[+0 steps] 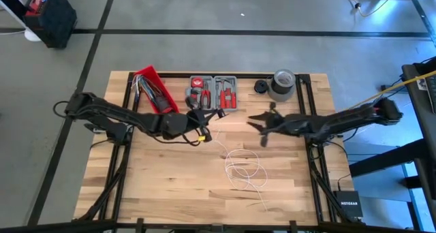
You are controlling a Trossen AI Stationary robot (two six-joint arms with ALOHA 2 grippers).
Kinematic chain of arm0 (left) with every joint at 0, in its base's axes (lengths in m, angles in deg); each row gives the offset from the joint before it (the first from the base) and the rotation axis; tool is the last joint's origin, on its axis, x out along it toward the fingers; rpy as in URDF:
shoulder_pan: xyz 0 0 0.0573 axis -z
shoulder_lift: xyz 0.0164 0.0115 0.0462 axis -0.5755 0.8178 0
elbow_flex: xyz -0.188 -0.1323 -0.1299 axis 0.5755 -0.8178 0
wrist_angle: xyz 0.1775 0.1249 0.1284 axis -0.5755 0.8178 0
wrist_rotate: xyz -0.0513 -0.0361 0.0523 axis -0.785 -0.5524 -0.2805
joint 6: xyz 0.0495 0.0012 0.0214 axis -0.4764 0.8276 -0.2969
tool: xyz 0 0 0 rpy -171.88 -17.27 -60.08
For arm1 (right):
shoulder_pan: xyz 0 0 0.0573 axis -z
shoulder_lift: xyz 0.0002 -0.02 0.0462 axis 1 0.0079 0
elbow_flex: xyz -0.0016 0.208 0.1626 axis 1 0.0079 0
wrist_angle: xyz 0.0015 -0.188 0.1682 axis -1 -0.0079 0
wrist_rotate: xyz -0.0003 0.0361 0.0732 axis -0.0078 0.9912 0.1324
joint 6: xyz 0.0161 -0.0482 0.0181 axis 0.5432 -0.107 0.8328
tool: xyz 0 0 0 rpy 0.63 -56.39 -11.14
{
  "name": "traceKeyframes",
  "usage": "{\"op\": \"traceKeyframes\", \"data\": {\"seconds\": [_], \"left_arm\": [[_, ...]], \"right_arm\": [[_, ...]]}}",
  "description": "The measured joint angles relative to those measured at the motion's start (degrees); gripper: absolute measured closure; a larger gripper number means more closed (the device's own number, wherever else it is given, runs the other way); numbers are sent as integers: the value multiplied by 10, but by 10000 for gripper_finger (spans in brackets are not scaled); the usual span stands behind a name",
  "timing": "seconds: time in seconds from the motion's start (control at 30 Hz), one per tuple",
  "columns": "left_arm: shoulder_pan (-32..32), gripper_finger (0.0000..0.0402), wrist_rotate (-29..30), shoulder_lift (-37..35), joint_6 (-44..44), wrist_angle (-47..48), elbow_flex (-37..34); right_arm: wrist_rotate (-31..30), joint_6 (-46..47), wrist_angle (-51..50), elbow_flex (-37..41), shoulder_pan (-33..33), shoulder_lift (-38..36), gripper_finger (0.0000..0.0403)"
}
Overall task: Coil cords
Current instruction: Coil the white wire into the spool
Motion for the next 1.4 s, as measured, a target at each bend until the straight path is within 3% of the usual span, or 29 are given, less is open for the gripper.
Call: {"op": "traceKeyframes", "data": {"seconds": [0.2, 0.4, 0.53, 0.83, 1.0, 1.23, 1.4], "left_arm": [[-7, 401, 0, -5, -24, -14, 0], [-4, 401, -2, -7, -35, -23, 0], [1, 401, -2, -8, -37, -23, 1], [4, 402, -2, -10, -36, -24, 1], [4, 402, -2, -11, -35, -22, 1], [11, 401, -1, -11, -34, 5, 1], [22, 402, 6, -31, -14, 48, 1]], "right_arm": [[35, 0, 79, -87, 7, 163, 267], [133, 19, 127, -132, 46, 279, 205], [167, 36, 160, -148, 57, 337, 182], [189, 43, 270, -171, 56, 409, 180], [158, 44, 274, -170, 56, 411, 233], [114, 5, 227, -169, 56, 399, 387], [53, -3, 97, -169, 56, 327, 381]]}}
